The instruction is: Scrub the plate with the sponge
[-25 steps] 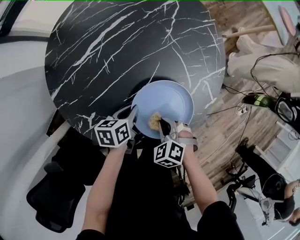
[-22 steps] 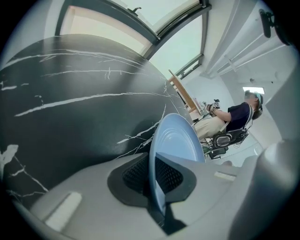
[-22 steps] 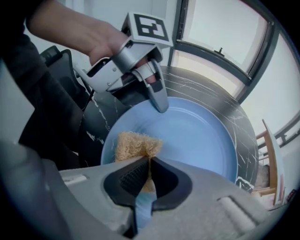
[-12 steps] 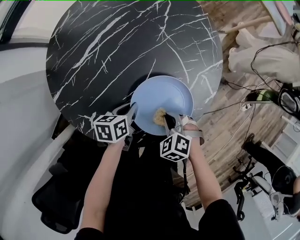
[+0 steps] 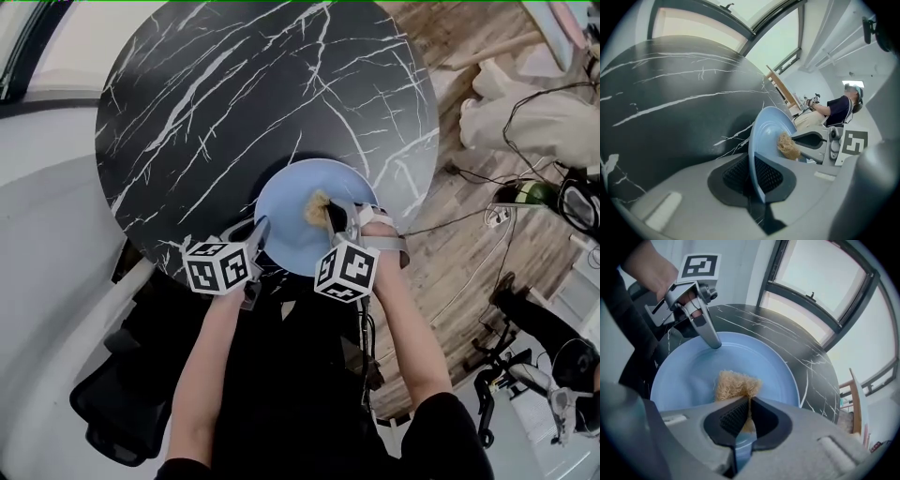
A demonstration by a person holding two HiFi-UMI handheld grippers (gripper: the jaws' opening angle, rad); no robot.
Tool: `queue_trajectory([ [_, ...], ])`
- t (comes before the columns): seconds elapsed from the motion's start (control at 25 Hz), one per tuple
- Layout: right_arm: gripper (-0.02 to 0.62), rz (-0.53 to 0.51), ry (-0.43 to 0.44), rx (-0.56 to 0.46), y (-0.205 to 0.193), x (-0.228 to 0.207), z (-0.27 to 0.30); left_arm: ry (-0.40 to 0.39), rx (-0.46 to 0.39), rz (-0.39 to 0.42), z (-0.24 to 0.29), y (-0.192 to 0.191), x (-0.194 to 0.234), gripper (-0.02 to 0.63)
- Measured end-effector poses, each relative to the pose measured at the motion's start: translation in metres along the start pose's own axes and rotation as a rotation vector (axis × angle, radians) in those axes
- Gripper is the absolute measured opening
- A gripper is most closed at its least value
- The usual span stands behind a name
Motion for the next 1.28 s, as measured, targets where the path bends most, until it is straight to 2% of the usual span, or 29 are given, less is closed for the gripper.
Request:
queue_trajectory([
  [0.24, 0.018, 0.025, -0.055, 0.018, -0.004, -0.024, 0.005, 0.009, 0.014, -0.008, 0.000, 0.001, 0.001, 0.021],
  [0.44, 0.018, 0.053, -0.122, 0.116, -0.015, -0.039, -0.004, 0.021, 0.011, -0.022, 0.000, 0.001, -0.001, 0.020],
  [0.56, 0.018, 0.087, -0.131, 0.176, -0.027, -0.037, -0.015, 0.029, -0.003, -0.022, 0.000, 0.001, -0.001, 0.020],
  [0.84, 0.018, 0.226, -0.046, 0.202, -0.038, 0.023, -0.032, 0.030, -0.016, -0.014, 0.000, 0.002, -0.001, 0.021],
  [1.04, 0.018, 0.298, 0.030, 0.176, -0.018, 0.065, -0.031, 0.033, -0.031, -0.014, 0.000, 0.000, -0.001, 0.023],
  [1.28, 0.018, 0.349, 0.103, 0.092, 0.017, 0.084, -0.015, 0.009, -0.017, -0.001, 0.001, 0.002, -0.001, 0.021],
])
Point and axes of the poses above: the fingertips, and each gripper's own axes: z forward along the fingers, x to its left, y out of its top, the point moved 7 cm from there along -z, backward along the fingers, and after that the axes turned 11 degrees about -x, right-handed, at the moved point
